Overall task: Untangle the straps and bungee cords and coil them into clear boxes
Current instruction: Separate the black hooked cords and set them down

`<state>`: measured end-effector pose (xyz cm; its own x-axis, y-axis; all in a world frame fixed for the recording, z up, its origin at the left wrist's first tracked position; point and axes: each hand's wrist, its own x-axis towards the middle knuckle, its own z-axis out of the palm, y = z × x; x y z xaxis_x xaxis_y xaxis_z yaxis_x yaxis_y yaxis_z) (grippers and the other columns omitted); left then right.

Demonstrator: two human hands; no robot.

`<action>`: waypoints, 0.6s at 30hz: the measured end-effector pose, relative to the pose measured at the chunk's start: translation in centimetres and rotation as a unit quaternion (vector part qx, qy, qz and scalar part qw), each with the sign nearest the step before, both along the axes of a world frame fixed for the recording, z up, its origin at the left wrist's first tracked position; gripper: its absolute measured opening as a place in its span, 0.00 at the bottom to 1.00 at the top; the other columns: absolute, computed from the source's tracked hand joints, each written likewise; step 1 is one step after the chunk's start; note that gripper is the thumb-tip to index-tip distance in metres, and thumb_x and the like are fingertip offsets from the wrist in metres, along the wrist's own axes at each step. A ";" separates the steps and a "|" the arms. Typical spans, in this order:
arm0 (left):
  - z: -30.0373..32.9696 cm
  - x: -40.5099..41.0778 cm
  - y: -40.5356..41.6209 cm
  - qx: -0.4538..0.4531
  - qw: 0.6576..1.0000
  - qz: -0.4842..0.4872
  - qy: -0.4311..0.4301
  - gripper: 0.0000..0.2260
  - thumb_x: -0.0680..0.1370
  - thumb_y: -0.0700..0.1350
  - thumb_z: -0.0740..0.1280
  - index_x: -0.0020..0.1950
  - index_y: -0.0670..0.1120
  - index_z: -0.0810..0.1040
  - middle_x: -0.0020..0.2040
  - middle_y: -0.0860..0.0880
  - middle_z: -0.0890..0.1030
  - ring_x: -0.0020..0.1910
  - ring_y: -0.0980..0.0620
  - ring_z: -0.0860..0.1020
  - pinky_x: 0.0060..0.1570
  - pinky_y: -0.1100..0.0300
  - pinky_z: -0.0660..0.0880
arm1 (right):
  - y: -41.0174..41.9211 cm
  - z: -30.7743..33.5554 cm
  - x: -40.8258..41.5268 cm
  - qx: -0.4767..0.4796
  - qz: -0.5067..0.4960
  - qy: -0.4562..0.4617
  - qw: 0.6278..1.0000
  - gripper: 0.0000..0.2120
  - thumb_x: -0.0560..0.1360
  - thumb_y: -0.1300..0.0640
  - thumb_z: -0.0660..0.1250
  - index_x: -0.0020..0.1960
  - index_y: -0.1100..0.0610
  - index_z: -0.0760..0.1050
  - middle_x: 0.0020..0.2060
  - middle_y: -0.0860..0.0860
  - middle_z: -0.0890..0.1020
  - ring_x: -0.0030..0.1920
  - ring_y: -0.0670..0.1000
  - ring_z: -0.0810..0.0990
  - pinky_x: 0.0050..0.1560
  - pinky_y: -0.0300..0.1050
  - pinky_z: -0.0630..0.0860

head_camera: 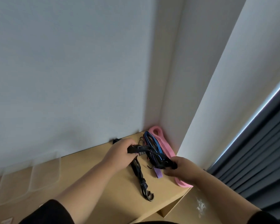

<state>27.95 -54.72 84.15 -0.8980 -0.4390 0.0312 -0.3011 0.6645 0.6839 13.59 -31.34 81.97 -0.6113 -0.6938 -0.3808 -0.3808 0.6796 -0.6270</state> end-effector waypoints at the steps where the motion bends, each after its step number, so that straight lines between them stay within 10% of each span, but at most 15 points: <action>1: 0.7 -0.5 0.9 -0.012 1.000 -0.003 -0.001 0.05 0.74 0.48 0.72 0.43 0.55 0.77 0.40 0.56 0.80 0.40 0.57 0.78 0.39 0.59 0.74 | 0.5 0.1 -0.1 -0.005 0.007 -0.007 1.000 0.08 0.73 0.48 0.75 0.48 0.47 0.78 0.44 0.46 0.82 0.45 0.46 0.79 0.44 0.38 0.72; 7: 3.4 -3.1 6.0 -0.016 0.999 -0.005 0.031 0.08 0.75 0.47 0.69 0.41 0.60 0.76 0.38 0.59 0.79 0.39 0.66 0.76 0.31 0.68 0.66 | 3.3 -0.5 -0.2 -0.030 0.011 -0.027 0.999 0.10 0.73 0.47 0.75 0.49 0.49 0.77 0.43 0.48 0.81 0.42 0.45 0.77 0.43 0.38 0.74; 12: 4.2 -4.2 9.6 0.227 0.970 0.036 0.085 0.14 0.67 0.39 0.67 0.42 0.59 0.80 0.38 0.56 0.83 0.40 0.56 0.82 0.44 0.59 0.77 | 4.9 -0.7 0.7 -0.176 -0.007 -0.144 0.974 0.16 0.73 0.50 0.76 0.58 0.48 0.77 0.40 0.40 0.81 0.44 0.45 0.78 0.48 0.42 0.75; 18: 4.3 -4.3 12.8 0.386 0.910 0.031 0.150 0.12 0.64 0.35 0.66 0.38 0.52 0.82 0.30 0.50 0.77 0.33 0.52 0.77 0.42 0.55 0.76 | 5.6 -0.3 2.0 -0.230 0.053 -0.224 0.946 0.29 0.69 0.51 0.78 0.67 0.54 0.75 0.60 0.49 0.83 0.63 0.49 0.79 0.67 0.47 0.74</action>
